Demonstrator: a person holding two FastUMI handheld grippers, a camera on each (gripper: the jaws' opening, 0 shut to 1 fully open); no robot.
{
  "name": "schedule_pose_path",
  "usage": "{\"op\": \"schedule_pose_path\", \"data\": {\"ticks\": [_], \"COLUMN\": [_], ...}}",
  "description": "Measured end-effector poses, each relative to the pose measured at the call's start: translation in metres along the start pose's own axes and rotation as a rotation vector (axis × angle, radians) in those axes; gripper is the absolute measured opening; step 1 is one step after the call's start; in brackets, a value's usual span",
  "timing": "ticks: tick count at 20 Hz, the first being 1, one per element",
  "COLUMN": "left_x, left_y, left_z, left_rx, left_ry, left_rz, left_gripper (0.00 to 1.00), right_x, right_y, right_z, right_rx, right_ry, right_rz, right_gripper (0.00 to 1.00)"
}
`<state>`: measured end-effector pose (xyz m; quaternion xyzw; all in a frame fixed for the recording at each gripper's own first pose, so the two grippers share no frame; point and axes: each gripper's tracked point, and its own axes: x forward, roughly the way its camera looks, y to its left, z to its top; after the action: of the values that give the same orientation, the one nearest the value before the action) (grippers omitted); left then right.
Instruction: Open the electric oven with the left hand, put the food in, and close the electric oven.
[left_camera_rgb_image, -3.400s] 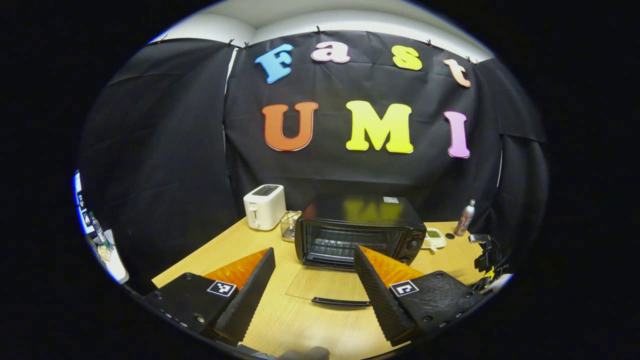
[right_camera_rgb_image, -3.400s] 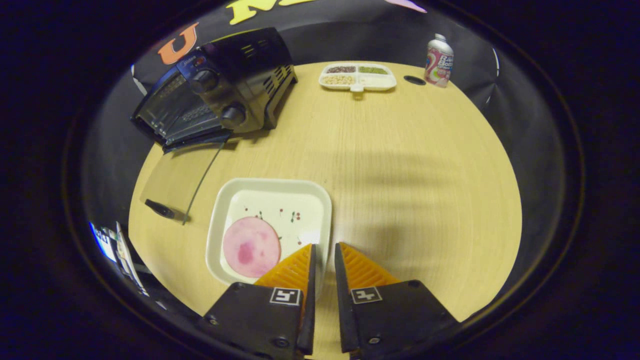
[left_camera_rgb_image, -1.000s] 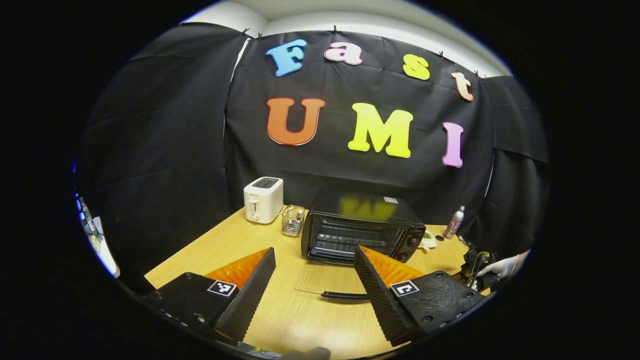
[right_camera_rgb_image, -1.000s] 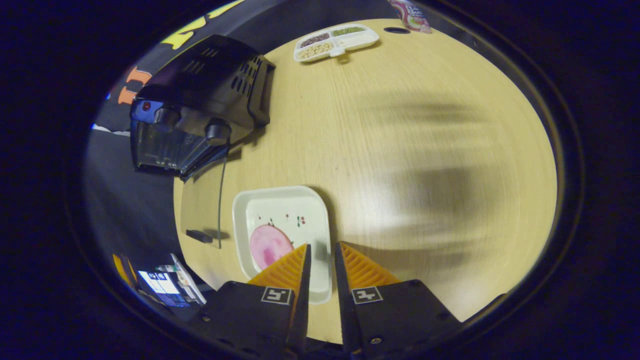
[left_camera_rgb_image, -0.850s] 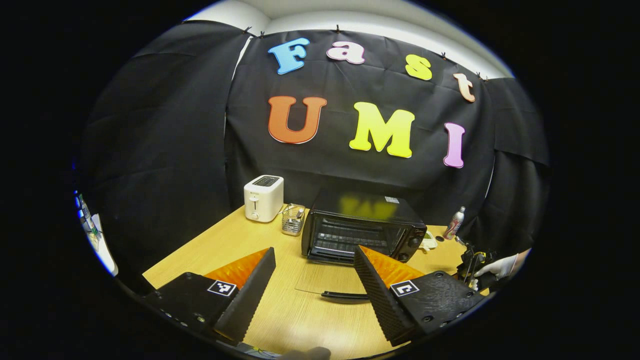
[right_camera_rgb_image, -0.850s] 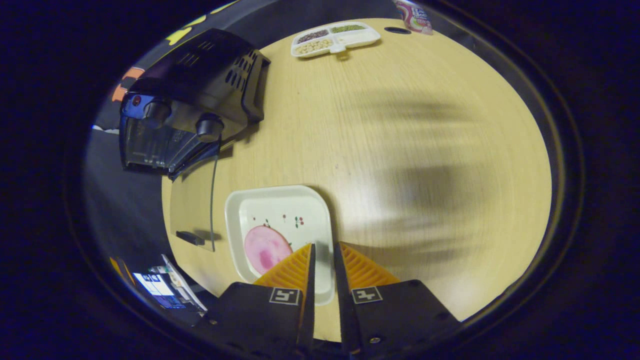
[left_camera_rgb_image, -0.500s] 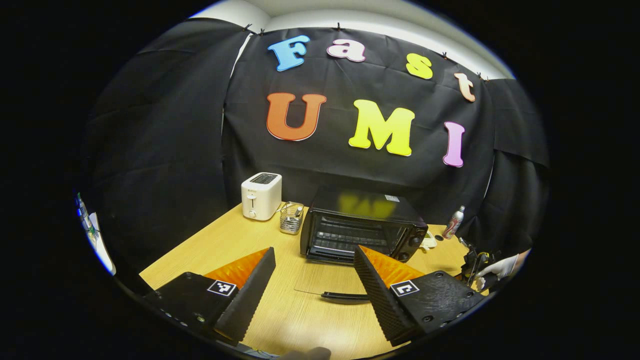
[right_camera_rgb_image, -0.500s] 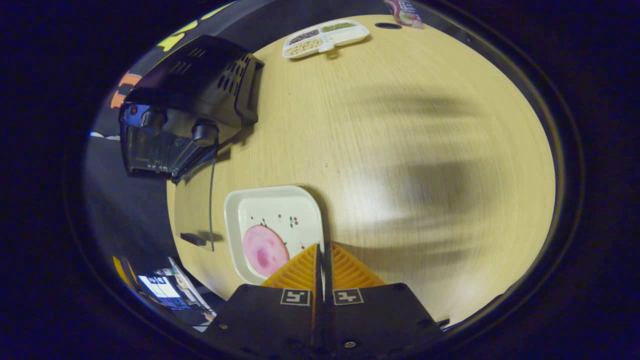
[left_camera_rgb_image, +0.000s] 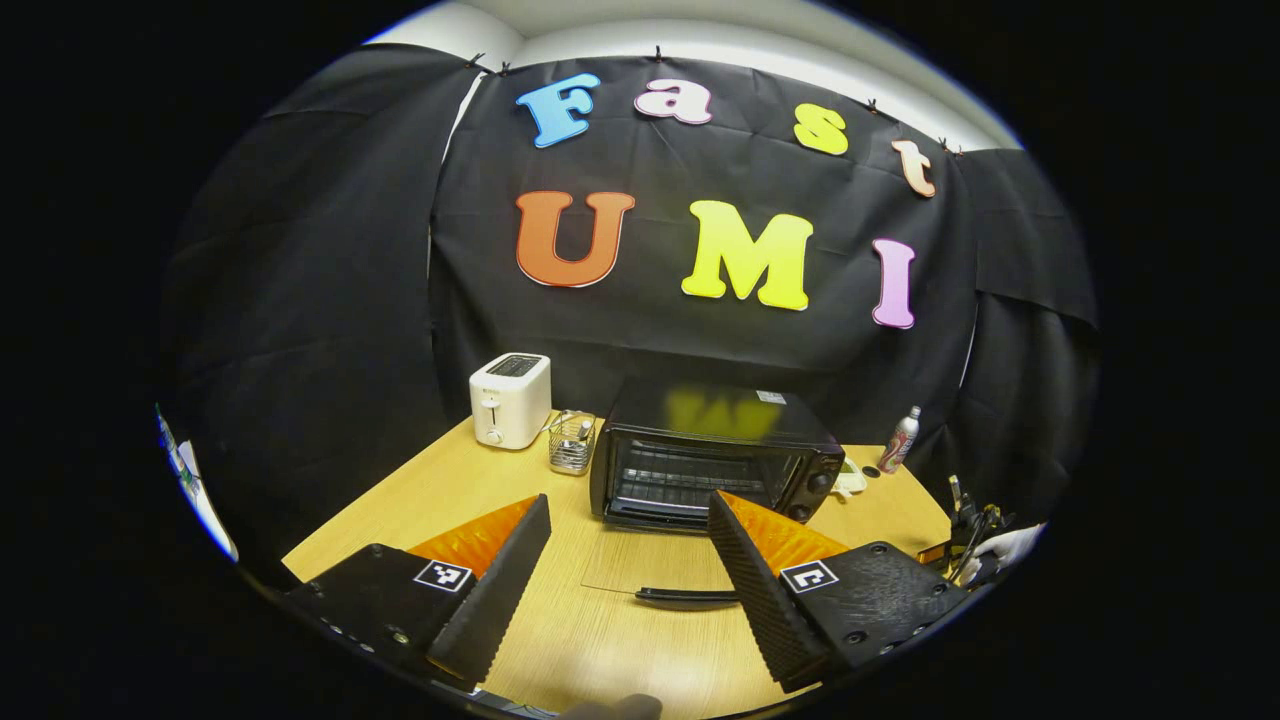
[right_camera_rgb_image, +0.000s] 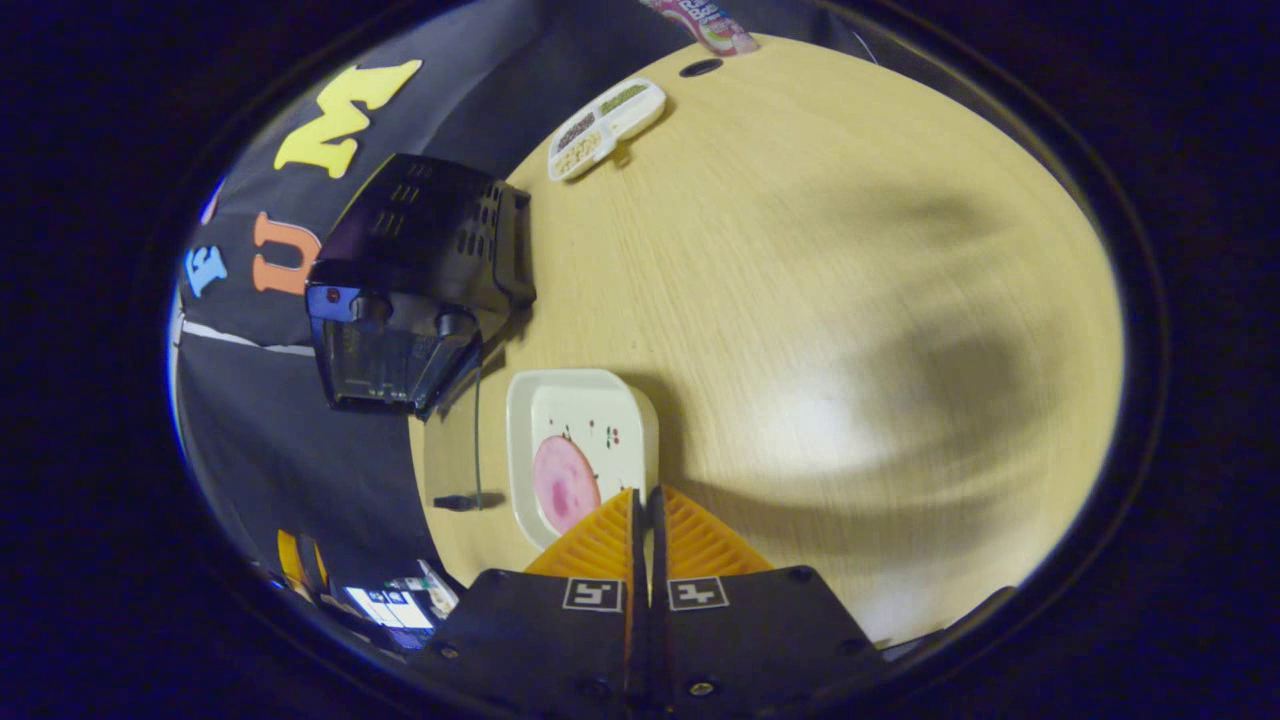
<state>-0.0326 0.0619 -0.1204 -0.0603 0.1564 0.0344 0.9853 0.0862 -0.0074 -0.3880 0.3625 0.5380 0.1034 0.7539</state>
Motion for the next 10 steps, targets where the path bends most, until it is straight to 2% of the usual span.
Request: {"op": "schedule_pose_path", "data": {"ticks": [1, 3, 4, 5, 6, 8, 9, 10], "left_x": [-0.001, -0.002, -0.002, -0.004, -0.005, -0.007, -0.008, -0.009], "left_y": [-0.003, -0.004, -0.004, -0.003, -0.002, 0.003, 0.006, 0.009], "left_z": [0.002, 0.005, 0.006, 0.008, 0.011, 0.017, 0.021, 0.022], "left_rx": [0.001, 0.003, 0.006, 0.009, 0.013, 0.022, 0.025, 0.025], "left_ry": [0.0, -0.004, -0.005, -0.006, -0.009, -0.017, -0.02, -0.018], "left_rz": [-0.008, -0.022, -0.028, -0.032, -0.038, -0.043, -0.044, -0.046], "left_gripper": [0.96, 0.96, 0.96, 0.96, 0.96, 0.96, 0.96, 0.96], "right_x": [-0.006, -0.019, -0.024, -0.027, -0.028, -0.026, -0.022, -0.018], "right_y": [0.003, 0.016, 0.027, 0.037, 0.048, 0.07, 0.082, 0.097], "right_z": [-0.002, -0.005, -0.009, -0.014, -0.02, -0.028, -0.033, -0.037], "right_rx": [0.011, 0.029, 0.041, 0.056, 0.065, 0.108, 0.133, 0.158], "right_ry": [-0.022, -0.074, -0.1, -0.117, -0.13, -0.168, -0.181, -0.201], "right_rz": [0.008, 0.023, 0.042, 0.055, 0.067, 0.083, 0.097, 0.116], "right_gripper": [0.04, 0.0, 0.04, 0.0, 0.04, 0.04, 0.0, 0.04]}}
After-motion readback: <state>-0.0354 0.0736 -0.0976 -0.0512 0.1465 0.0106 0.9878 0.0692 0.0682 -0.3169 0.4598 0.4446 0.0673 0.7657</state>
